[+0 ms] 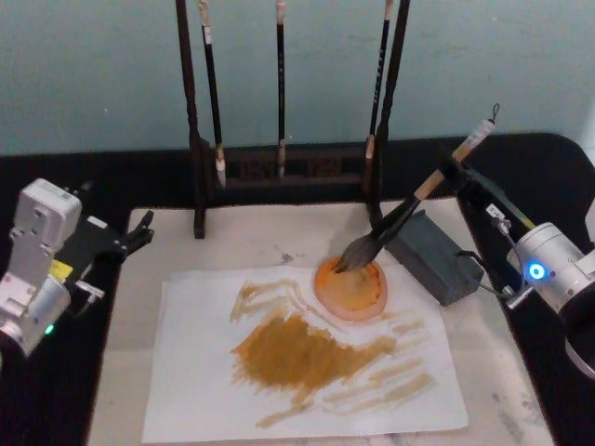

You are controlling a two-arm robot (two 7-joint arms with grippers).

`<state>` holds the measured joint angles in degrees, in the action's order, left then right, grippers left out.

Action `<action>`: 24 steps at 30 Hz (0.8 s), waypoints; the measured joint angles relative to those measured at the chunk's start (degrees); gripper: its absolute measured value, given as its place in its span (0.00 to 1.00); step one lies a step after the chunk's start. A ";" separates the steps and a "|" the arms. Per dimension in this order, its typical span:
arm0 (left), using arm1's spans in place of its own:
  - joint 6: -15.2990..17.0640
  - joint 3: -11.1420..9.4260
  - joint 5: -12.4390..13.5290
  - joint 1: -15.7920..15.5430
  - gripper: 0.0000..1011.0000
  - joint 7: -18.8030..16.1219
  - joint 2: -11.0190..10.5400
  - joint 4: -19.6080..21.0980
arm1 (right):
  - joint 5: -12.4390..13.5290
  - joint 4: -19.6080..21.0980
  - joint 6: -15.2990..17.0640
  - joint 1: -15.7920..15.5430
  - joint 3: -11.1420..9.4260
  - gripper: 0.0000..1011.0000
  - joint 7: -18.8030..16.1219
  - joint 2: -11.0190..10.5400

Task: Pick up the brush from the inkstone, write on the paper, then place the brush back to its original position.

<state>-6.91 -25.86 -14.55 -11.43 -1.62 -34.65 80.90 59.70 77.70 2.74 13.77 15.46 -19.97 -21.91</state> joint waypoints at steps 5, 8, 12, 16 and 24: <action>0.00 0.00 0.00 0.00 1.00 0.00 0.00 0.00 | 0.88 -0.38 0.46 -0.09 0.00 0.17 1.65 0.44; 0.00 0.00 0.00 0.00 1.00 0.00 0.00 0.00 | 1.13 -0.41 0.53 -0.26 0.04 0.17 2.73 0.69; 0.00 0.00 0.00 0.00 1.00 0.00 0.00 0.00 | 1.38 -0.48 0.52 -0.38 0.14 0.17 3.61 0.98; 0.00 0.00 0.00 0.00 1.00 0.00 0.00 0.00 | 1.69 -0.70 0.51 -0.49 0.25 0.17 4.53 1.33; 0.00 0.00 0.00 0.00 1.00 0.00 0.00 0.00 | 2.85 -1.07 1.09 -0.64 0.23 0.17 5.72 1.75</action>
<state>-6.91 -25.86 -14.55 -11.43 -1.62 -34.65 80.90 62.55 76.63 3.84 13.13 15.69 -14.25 -20.16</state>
